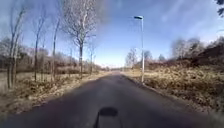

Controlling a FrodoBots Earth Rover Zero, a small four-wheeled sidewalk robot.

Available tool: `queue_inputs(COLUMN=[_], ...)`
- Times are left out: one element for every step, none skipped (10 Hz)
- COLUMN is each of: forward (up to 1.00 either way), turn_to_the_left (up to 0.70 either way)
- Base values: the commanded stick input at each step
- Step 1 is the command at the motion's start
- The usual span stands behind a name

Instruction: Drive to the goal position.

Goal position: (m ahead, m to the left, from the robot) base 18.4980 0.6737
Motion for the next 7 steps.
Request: queue_inputs(forward=[0.85, 0.85, 0.85, 0.85, 0.85, 0.85, 0.85], turn_to_the_left=[0.00, 0.00, 0.00, 0.00, 0.00, 0.00, 0.00])
